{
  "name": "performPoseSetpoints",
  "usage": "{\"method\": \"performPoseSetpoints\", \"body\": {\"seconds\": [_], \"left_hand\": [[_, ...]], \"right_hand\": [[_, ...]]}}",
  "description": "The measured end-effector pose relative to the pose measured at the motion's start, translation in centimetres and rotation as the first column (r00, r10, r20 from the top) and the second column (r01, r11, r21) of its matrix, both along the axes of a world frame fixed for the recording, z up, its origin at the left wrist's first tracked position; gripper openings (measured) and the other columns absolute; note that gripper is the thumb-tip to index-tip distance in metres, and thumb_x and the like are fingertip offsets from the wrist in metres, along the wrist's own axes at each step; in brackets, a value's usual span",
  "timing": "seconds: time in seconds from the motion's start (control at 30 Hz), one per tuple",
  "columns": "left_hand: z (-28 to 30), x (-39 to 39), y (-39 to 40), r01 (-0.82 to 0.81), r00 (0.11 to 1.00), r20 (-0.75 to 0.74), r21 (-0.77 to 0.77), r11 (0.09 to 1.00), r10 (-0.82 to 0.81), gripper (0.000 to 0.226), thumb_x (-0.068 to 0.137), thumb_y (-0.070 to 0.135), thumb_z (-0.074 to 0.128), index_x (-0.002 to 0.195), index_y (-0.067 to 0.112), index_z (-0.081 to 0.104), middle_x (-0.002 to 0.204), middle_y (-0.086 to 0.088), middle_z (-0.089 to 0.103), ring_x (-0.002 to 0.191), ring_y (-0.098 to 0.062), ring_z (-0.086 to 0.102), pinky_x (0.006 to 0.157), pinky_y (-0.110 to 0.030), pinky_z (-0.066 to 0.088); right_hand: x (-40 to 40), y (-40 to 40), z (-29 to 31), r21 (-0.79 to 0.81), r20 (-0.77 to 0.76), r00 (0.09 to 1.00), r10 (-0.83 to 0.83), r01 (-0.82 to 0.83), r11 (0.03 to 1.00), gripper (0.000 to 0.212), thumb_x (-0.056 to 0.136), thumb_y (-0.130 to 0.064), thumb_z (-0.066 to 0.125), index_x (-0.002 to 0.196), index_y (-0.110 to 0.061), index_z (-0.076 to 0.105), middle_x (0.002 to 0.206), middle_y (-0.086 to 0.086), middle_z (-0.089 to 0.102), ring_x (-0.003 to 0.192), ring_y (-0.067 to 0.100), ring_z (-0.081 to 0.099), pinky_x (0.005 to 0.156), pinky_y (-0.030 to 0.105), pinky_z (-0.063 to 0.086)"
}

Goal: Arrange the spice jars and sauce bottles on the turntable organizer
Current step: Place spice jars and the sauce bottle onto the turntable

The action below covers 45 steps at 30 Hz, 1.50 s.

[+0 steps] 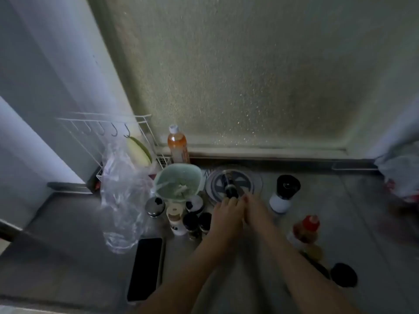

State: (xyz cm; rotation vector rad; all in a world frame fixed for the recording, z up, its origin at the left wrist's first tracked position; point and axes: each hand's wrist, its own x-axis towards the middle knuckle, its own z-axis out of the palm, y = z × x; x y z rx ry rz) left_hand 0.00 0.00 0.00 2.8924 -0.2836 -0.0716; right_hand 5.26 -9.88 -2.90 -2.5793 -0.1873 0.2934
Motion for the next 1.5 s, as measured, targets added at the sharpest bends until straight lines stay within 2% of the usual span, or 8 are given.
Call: {"method": "performPoseSetpoints", "body": {"seconds": [0.1, 0.23, 0.4, 0.6, 0.77, 1.03, 1.37, 1.5], "left_hand": [[-2.7, 1.1, -0.4, 0.022, 0.988, 0.149, 0.121, 0.992, -0.04, 0.03, 0.068, 0.025, 0.072, 0.097, 0.022, 0.067, 0.087, 0.003, 0.067, 0.082, -0.017, 0.063, 0.069, -0.027, 0.049], [-6.5, 3.4, -0.6, -0.047, 0.986, 0.168, 0.169, 0.984, 0.018, 0.028, 0.088, 0.018, 0.053, 0.116, 0.014, 0.05, 0.115, -0.008, 0.059, 0.11, -0.029, 0.051, 0.088, -0.037, 0.039], [-9.8, 4.2, -0.5, -0.036, 0.946, 0.324, 0.186, 0.982, -0.027, 0.022, 0.089, 0.013, 0.046, 0.11, 0.013, 0.05, 0.112, -0.009, 0.061, 0.104, -0.03, 0.053, 0.084, -0.037, 0.038], [-11.6, 2.3, -0.7, -0.033, 0.864, 0.497, 0.224, 0.974, -0.085, 0.018, 0.089, 0.011, 0.045, 0.103, 0.01, 0.056, 0.11, -0.013, 0.061, 0.107, -0.032, 0.051, 0.091, -0.037, 0.033], [-11.3, -3.5, 0.5, 0.053, 0.804, 0.574, 0.186, 0.981, -0.153, 0.022, 0.082, 0.008, 0.049, 0.103, 0.005, 0.057, 0.108, -0.018, 0.059, 0.104, -0.035, 0.05, 0.09, -0.038, 0.033], [-10.2, -8.5, 6.1, -0.053, 0.679, 0.708, -0.219, 0.974, 0.196, 0.037, 0.075, -0.003, 0.058, 0.111, -0.003, 0.055, 0.113, -0.027, 0.054, 0.103, -0.043, 0.049, 0.089, -0.046, 0.039], [-11.6, -8.3, 8.0, 0.038, 0.734, 0.567, -0.585, 0.81, 0.375, 0.065, 0.08, 0.015, 0.071, 0.134, 0.0, 0.038, 0.135, -0.026, 0.038, 0.126, -0.039, 0.034, 0.103, -0.042, 0.033], [-13.7, -9.1, 8.3, 0.033, 0.742, 0.534, -0.634, 0.773, 0.406, 0.075, 0.081, 0.02, 0.072, 0.138, -0.003, 0.03, 0.134, -0.027, 0.039, 0.123, -0.039, 0.038, 0.1, -0.039, 0.036]], "right_hand": [[0.0, 0.1, -4.4, 0.036, 0.107, 0.991, -0.085, 0.082, 0.996, 0.012, 0.095, -0.016, 0.041, 0.103, -0.014, 0.05, 0.112, 0.008, 0.058, 0.096, 0.024, 0.058, 0.077, 0.033, 0.045], [0.3, -0.1, -8.0, 0.052, 0.275, 0.96, -0.051, 0.039, 0.998, 0.022, 0.092, -0.014, 0.045, 0.113, -0.011, 0.052, 0.117, 0.01, 0.056, 0.102, 0.028, 0.056, 0.08, 0.036, 0.048], [0.5, -0.1, -10.3, 0.086, 0.477, 0.879, 0.012, -0.06, 0.994, 0.032, 0.089, -0.006, 0.045, 0.12, -0.006, 0.052, 0.114, 0.015, 0.058, 0.102, 0.032, 0.052, 0.084, 0.035, 0.041], [-0.7, -0.8, -11.4, -0.056, 0.461, 0.885, 0.069, -0.048, 0.997, 0.035, 0.093, -0.018, 0.04, 0.128, -0.016, 0.042, 0.129, 0.012, 0.049, 0.113, 0.032, 0.047, 0.093, 0.041, 0.042], [-5.1, -1.6, -10.1, -0.093, 0.395, 0.918, 0.034, 0.004, 0.996, 0.034, 0.091, -0.012, 0.046, 0.125, -0.017, 0.044, 0.124, 0.014, 0.049, 0.108, 0.034, 0.05, 0.078, 0.036, 0.039], [-12.0, -2.5, -10.1, -0.003, 0.398, 0.917, -0.005, 0.006, 1.0, 0.014, 0.097, -0.026, 0.037, 0.083, -0.022, 0.034, 0.089, 0.009, 0.046, 0.076, 0.022, 0.04, 0.065, 0.032, 0.029], [-17.0, -1.6, -8.6, -0.016, 0.437, 0.899, -0.03, 0.041, 0.999, 0.037, 0.093, -0.05, 0.041, 0.069, -0.021, 0.041, 0.068, -0.003, 0.044, 0.059, 0.012, 0.044, 0.049, 0.028, 0.028], [-15.5, -0.9, -7.0, 0.004, 0.568, 0.806, -0.167, 0.2, 0.98, 0.043, 0.086, -0.06, 0.047, 0.093, -0.018, 0.044, 0.07, -0.005, 0.047, 0.059, 0.012, 0.044, 0.047, 0.027, 0.025]]}}
